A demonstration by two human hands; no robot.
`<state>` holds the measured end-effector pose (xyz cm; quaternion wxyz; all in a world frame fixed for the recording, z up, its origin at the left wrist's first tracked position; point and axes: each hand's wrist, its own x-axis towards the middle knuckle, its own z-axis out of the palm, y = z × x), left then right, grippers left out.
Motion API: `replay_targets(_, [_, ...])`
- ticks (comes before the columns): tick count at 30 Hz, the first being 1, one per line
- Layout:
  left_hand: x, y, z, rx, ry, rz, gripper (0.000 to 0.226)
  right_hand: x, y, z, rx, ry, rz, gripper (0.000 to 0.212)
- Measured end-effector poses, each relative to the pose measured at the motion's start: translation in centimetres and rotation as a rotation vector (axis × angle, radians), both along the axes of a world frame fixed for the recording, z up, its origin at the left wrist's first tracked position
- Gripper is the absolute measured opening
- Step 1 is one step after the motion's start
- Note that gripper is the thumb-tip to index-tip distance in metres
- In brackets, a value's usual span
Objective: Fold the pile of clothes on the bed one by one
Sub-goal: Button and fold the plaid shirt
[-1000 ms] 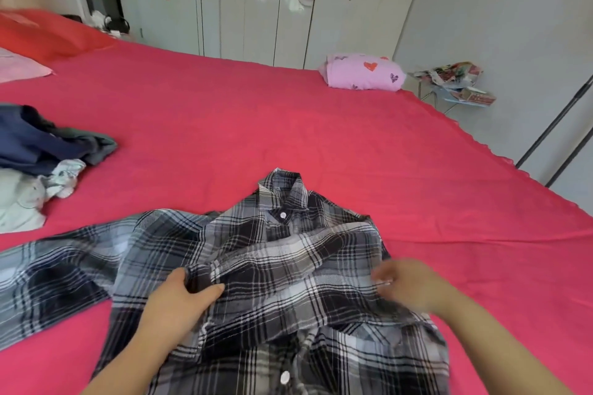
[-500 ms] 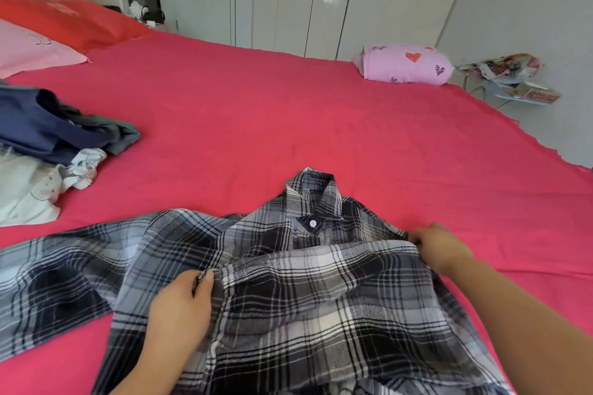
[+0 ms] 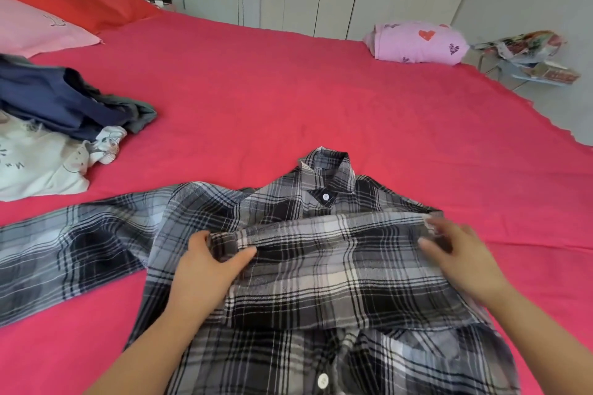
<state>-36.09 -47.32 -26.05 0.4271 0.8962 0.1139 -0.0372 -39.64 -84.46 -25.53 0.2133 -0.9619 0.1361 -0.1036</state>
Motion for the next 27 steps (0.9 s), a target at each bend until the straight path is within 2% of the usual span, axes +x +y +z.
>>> replay_targets(1, [-0.3, 0.1, -0.1, 0.047, -0.003, -0.049, 0.085, -1.9, 0.7, 0.0, -0.029, 0.045, 0.124, 0.059])
replay_targets(3, [-0.6, 0.1, -0.2, 0.095, -0.033, -0.143, 0.082, -5.3, 1.1, -0.7, -0.107, 0.194, 0.33, 0.08])
replay_targets(4, [-0.6, 0.1, -0.3, 0.098, -0.053, -0.164, 0.079, -6.5, 1.0, -1.3, -0.148, 0.27, 0.373, 0.081])
replay_targets(6, [-0.4, 0.3, -0.1, 0.066, -0.074, -0.142, 0.072, -7.9, 0.7, -2.3, -0.194, 0.318, 0.357, 0.063])
replay_targets(8, [-0.3, 0.3, 0.0, 0.043, -0.108, -0.102, 0.065, -8.8, 0.8, -2.6, -0.239, 0.278, 0.299, 0.051])
replay_targets(11, [-0.5, 0.2, 0.1, 0.051, -0.163, -0.049, 0.061, -9.4, 1.3, -1.8, -0.423, 0.366, 0.261, 0.051])
replay_targets(13, [-1.1, 0.5, -0.4, 0.143, -0.17, -0.075, 0.06, -9.3, 2.6, -0.5, -0.503, 0.375, 0.191, 0.05])
replay_targets(14, [-1.4, 0.6, -0.8, 0.261, -0.213, -0.1, 0.059, -8.9, 3.8, 0.2, -0.505, 0.328, 0.165, 0.047])
replay_targets(16, [-2.0, 0.4, -1.5, 0.461, -0.389, -0.198, 0.053, -7.5, 6.8, 1.2, -0.367, 0.187, 0.166, 0.042])
replay_targets(17, [-2.3, 0.2, -1.4, 0.517, -0.452, -0.302, 0.048, -6.6, 8.5, 1.5, -0.275, 0.152, 0.186, 0.045])
replay_targets(18, [-2.5, -0.1, -1.5, 0.596, -0.47, -0.441, 0.049, -5.6, 10.0, 1.6, -0.2, 0.16, 0.216, 0.059])
replay_targets(20, [-2.9, -0.5, -1.6, 0.68, -0.329, -0.697, 0.088, -3.9, 12.4, 0.9, -0.159, 0.169, 0.272, 0.095])
replay_targets(21, [-2.8, -0.4, -1.9, 0.664, -0.197, -0.733, 0.105, -3.3, 13.2, 0.1, -0.154, 0.19, 0.274, 0.101])
replay_targets(22, [-2.6, -0.2, -2.5, 0.656, -0.098, -0.741, 0.112, -3.1, 13.8, -0.7, -0.149, 0.242, 0.266, 0.102])
replay_targets(25, [-2.4, 0.2, -3.5, 0.667, -0.023, -0.751, 0.101, -3.0, 14.7, -2.4, -0.183, 0.483, 0.255, 0.111])
replay_targets(27, [-2.2, 0.3, -3.2, 0.683, -0.025, -0.742, 0.087, -2.5, 15.3, -2.1, -0.189, 0.548, 0.215, 0.089])
